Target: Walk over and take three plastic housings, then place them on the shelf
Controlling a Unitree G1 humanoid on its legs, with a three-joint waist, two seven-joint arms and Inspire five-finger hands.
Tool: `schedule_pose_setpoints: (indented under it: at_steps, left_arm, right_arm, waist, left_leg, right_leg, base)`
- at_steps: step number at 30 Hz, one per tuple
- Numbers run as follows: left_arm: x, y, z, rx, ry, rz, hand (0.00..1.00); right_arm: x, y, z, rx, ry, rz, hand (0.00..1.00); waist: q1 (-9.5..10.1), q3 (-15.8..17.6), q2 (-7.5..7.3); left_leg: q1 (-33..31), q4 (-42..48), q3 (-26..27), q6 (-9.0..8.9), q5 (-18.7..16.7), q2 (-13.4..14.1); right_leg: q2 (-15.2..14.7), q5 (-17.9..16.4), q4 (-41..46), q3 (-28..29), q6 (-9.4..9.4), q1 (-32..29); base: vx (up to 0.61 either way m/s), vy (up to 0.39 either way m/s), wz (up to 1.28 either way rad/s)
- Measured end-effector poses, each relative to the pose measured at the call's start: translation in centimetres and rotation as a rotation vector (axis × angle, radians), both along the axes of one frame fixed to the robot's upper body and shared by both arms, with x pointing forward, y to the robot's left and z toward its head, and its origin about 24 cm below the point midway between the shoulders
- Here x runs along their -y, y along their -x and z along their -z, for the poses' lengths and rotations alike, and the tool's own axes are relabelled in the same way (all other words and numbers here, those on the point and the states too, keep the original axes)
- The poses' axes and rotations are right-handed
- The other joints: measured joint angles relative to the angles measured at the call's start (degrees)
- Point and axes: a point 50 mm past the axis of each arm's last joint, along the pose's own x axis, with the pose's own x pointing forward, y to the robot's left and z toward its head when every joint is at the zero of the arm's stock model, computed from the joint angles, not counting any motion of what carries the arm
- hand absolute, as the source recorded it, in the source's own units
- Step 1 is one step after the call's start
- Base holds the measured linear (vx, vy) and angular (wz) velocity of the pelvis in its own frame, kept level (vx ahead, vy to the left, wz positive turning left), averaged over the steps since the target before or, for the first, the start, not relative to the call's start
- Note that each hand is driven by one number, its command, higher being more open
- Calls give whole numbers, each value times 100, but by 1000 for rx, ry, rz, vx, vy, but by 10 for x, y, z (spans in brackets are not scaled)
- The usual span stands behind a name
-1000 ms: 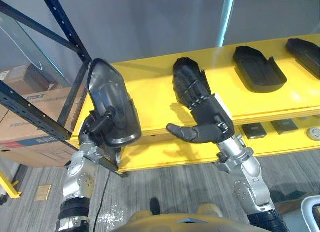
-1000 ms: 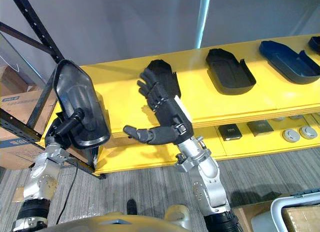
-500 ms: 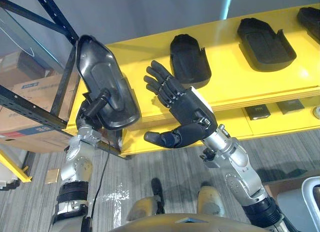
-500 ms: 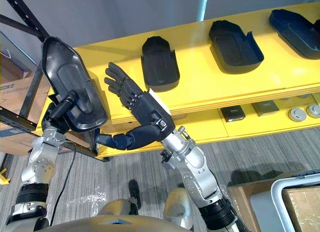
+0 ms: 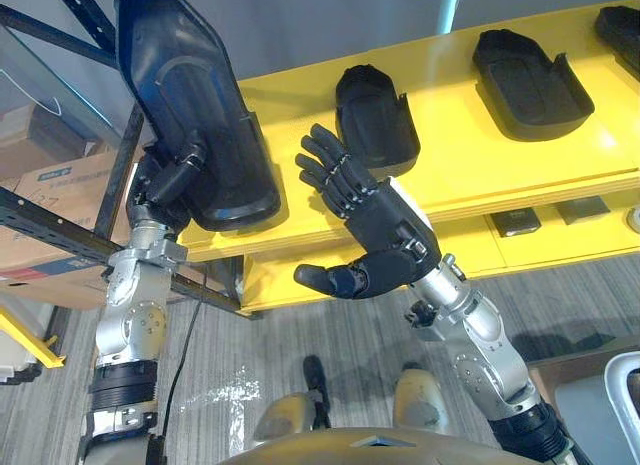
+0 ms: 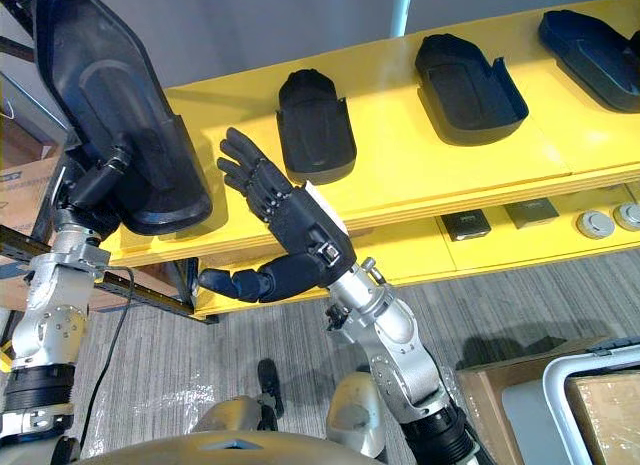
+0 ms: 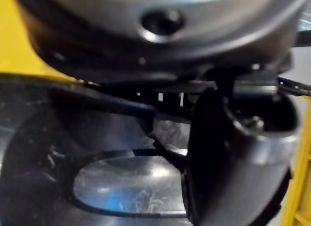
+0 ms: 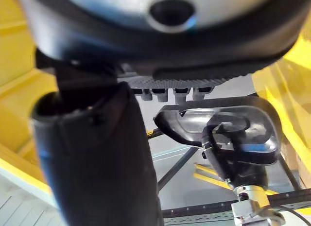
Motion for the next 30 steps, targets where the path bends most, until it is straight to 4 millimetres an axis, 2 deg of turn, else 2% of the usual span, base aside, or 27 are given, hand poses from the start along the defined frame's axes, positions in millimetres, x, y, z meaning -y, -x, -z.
schedule_pose_setpoints:
  at_steps: [5,10,13,17,21,22,26,30]
  left_arm:
    - [-10,2,-1,-39,-103,-54,0]
    - [-21,0,30,-222,-163,-114,0]
    - [-25,0,38,-271,-165,-148,0]
    - [-23,-10,26,-228,-155,-161,0]
    - [-21,-14,20,-209,-136,-172,0]
    - [-20,-17,17,-198,-108,-171,100]
    - [-19,-27,9,-176,-78,-180,100]
    - [-20,-29,14,-211,-68,-200,100]
  right_arm:
    - [2,3,11,-64,11,13,100]
    - [3,2,12,-76,6,32,100]
    - [3,2,12,-83,5,40,100]
    - [-2,4,-2,-81,-42,-9,100]
    - [-8,11,-15,-51,-83,-65,100]
    - [-9,13,-18,-40,-86,-75,100]
    - [-12,16,-20,-39,-80,-103,100]
    - [-14,18,-19,-46,-79,-121,100]
  waist:
    - [-38,0,0]
    - [-81,2,4]
    - [-85,8,11]
    - [-58,198,68]
    - [-66,228,65]
    - [-77,272,47]
    - [-124,339,-45]
    - [-156,413,-154]
  left_leg:
    - [-1,-5,2,47,33,-12]
    - [-7,-7,15,56,39,-29]
    - [-35,-7,20,38,24,-29]
    - [-227,77,38,8,-5,-48]
    - [-420,184,120,8,-29,-39]
    - [-453,207,145,8,-29,-36]
    - [-589,351,178,33,-67,-22]
    - [-612,369,218,26,-95,-21]
  right_leg:
    - [4,23,-29,0,27,6]
    - [-1,23,-34,9,30,-7]
    - [-11,2,11,18,21,-67]
    - [-71,-60,247,51,13,-313]
    - [-90,-93,401,141,6,-573]
    - [-94,-95,443,162,3,-623]
    - [-98,-95,496,195,2,-731]
    - [-97,-94,512,235,3,-773]
  base:
    - [0,0,0]
    - [0,0,0]
    - [-1,-9,1]
    - [-14,-18,2]
    - [-8,-17,-5]
    - [0,-28,-6]
    - [-1,-10,-2]
    - [9,-8,-3]
